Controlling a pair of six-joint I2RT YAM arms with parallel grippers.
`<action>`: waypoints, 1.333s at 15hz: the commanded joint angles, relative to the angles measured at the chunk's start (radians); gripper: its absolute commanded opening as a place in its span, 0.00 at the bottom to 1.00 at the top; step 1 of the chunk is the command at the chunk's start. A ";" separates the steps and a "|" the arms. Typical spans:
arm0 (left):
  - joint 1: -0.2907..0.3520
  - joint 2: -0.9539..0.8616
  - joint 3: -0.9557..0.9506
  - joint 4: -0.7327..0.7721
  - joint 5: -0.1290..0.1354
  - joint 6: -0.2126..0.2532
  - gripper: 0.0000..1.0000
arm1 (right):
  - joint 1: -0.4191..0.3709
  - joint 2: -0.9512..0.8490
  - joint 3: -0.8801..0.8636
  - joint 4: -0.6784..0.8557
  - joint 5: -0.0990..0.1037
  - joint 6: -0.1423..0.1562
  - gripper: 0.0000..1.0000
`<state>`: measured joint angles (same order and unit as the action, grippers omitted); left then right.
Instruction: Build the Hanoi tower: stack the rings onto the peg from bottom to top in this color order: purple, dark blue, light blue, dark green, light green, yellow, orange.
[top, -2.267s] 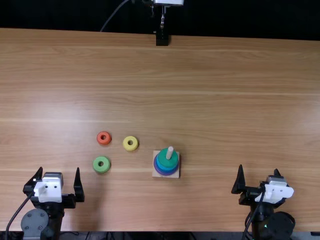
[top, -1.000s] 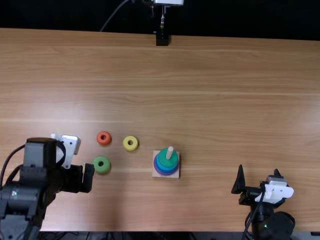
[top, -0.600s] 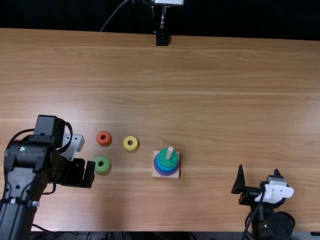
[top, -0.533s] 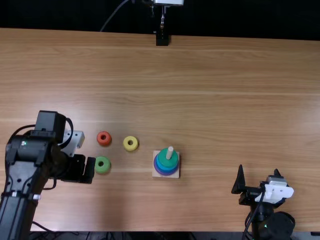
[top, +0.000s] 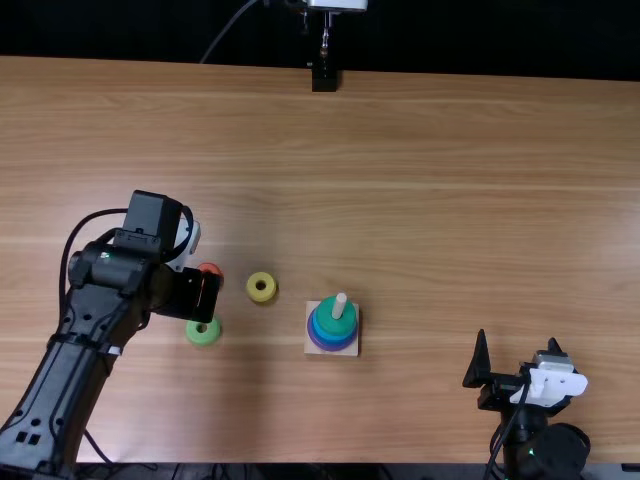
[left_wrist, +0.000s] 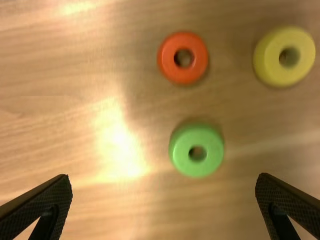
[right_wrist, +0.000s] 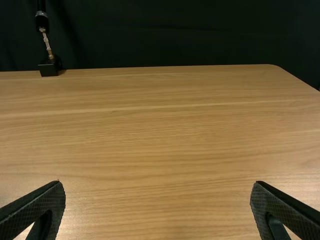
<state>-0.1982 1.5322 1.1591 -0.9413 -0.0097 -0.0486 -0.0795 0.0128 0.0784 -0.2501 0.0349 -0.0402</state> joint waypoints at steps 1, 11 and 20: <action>-0.017 0.022 -0.050 0.015 -0.011 -0.058 1.00 | -0.009 -0.013 -0.062 -0.064 0.017 0.000 1.00; -0.079 0.148 -0.131 0.106 0.001 -0.053 1.00 | -0.009 -0.013 -0.062 -0.064 0.017 0.000 1.00; -0.099 0.149 -0.202 0.205 0.002 -0.056 1.00 | -0.009 -0.013 -0.062 -0.064 0.015 0.000 1.00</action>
<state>-0.2886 1.6623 0.9668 -0.7372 -0.0147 -0.1055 -0.0795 0.0128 0.0784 -0.2501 0.0345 -0.0406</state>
